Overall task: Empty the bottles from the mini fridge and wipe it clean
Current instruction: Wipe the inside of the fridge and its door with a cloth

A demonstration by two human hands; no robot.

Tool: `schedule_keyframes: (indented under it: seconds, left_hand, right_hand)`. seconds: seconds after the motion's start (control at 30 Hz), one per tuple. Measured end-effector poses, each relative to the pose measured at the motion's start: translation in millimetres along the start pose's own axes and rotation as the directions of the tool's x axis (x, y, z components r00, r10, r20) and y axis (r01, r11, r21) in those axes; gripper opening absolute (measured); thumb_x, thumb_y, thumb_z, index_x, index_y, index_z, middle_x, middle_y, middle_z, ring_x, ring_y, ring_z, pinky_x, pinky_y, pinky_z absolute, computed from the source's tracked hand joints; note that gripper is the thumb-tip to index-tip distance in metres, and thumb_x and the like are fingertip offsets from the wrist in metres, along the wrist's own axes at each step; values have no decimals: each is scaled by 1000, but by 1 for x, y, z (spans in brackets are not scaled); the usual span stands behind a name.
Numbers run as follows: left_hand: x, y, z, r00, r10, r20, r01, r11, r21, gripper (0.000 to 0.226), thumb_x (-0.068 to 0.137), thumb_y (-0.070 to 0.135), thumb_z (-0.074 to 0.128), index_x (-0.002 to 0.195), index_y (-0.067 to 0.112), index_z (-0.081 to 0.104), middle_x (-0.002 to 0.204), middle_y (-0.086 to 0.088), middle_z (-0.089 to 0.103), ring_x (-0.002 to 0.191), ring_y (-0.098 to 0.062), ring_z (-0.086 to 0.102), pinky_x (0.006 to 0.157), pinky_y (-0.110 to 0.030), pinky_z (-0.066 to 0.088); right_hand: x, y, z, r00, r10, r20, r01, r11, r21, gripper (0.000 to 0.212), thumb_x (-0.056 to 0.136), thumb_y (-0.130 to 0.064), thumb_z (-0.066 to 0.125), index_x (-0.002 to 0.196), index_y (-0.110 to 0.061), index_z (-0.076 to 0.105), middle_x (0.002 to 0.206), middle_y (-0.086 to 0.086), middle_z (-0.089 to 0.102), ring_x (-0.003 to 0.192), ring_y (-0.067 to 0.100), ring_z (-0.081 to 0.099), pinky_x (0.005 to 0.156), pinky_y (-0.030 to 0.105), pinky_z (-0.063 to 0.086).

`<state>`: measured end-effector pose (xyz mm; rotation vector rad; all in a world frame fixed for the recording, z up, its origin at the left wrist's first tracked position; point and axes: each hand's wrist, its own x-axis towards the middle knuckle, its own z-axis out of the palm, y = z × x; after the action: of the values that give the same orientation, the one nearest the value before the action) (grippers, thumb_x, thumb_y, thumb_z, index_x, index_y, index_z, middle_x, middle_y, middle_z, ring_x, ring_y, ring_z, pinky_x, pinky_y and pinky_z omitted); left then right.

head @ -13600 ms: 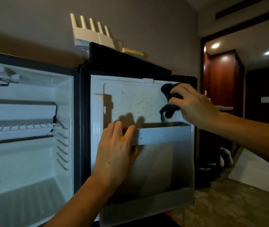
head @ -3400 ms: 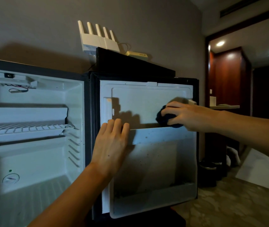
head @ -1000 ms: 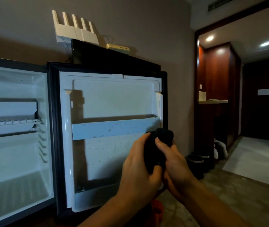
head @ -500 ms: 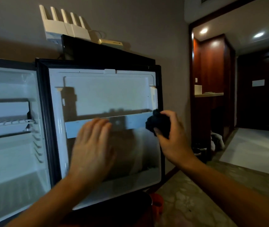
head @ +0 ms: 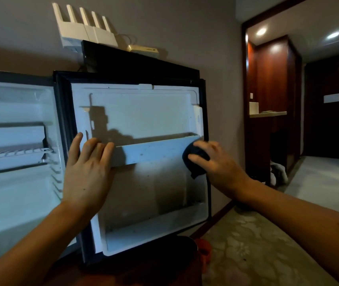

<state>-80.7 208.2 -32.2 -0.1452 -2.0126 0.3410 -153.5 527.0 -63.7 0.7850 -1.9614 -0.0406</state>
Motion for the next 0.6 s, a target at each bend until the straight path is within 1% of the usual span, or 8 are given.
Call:
schedule_keyframes:
  seconds: [0.07, 0.13, 0.2, 0.33, 0.4, 0.5, 0.53, 0.6]
  left_hand:
    - [-1, 3, 3, 1000, -28, -5, 28, 1000, -13, 56, 78, 20, 76, 124, -4, 55, 109, -22, 61, 119, -39, 43, 118, -52, 14]
    - [-3, 4, 3, 999, -45, -11, 45, 999, -23, 53, 80, 20, 74, 124, -3, 54, 109, -20, 61, 120, -38, 43, 118, -52, 14]
    - [-4, 2, 3, 999, -45, -14, 44, 999, -19, 52, 81, 17, 73, 125, -2, 54, 111, -20, 60, 121, -38, 42, 118, -52, 14]
    - [-2, 1, 5, 999, -36, -16, 36, 999, -37, 53, 80, 17, 74, 125, -3, 54, 113, -21, 60, 122, -38, 42, 118, -51, 16]
    - [-2, 4, 6, 999, -44, -17, 43, 998, -51, 54, 80, 18, 74, 125, -3, 53, 115, -21, 59, 123, -38, 41, 117, -52, 18]
    - [-4, 4, 8, 998, -56, -26, 54, 997, -58, 56, 78, 14, 75, 126, -3, 52, 117, -22, 58, 123, -38, 40, 116, -51, 18]
    - [-4, 3, 8, 998, -54, -25, 52, 997, -55, 57, 78, 13, 75, 127, -3, 52, 118, -22, 58, 124, -38, 40, 116, -51, 18]
    - [-5, 1, 9, 999, -44, -19, 43, 998, -50, 59, 77, 13, 75, 128, -3, 52, 120, -22, 58, 125, -38, 40, 117, -50, 16]
  right_hand:
    - [16, -1, -8, 980, 166, -113, -157, 984, 84, 55, 80, -6, 72, 131, -13, 53, 146, 17, 35, 130, 40, 34, 100, 44, 39]
    - [27, -3, -11, 943, 291, -163, -267, 951, 153, 54, 81, -1, 68, 132, -14, 51, 147, 15, 31, 130, 38, 31, 101, 42, 38]
    - [23, -6, -6, 965, 226, -131, -213, 971, 109, 52, 81, -2, 68, 130, -12, 54, 147, 18, 33, 129, 40, 33, 100, 45, 41]
    - [2, 2, -2, 997, -65, 36, 65, 998, -18, 57, 74, -6, 72, 129, -14, 56, 143, 18, 38, 125, 41, 35, 88, 50, 51]
    - [12, 4, -7, 999, 26, -34, -26, 1000, 13, 55, 78, -6, 70, 130, -14, 54, 145, 18, 36, 127, 41, 36, 93, 48, 48]
    - [29, -1, -9, 938, 313, -150, -292, 945, 146, 51, 85, -2, 64, 133, -13, 50, 148, 15, 30, 130, 38, 30, 102, 41, 36]
    - [29, -2, -8, 943, 292, -161, -274, 953, 126, 50, 85, -3, 64, 132, -13, 51, 148, 16, 30, 129, 38, 31, 101, 41, 36]
    - [19, -3, -5, 991, 109, -80, -104, 992, 71, 50, 81, -5, 68, 129, -13, 53, 146, 18, 34, 127, 41, 34, 97, 47, 42]
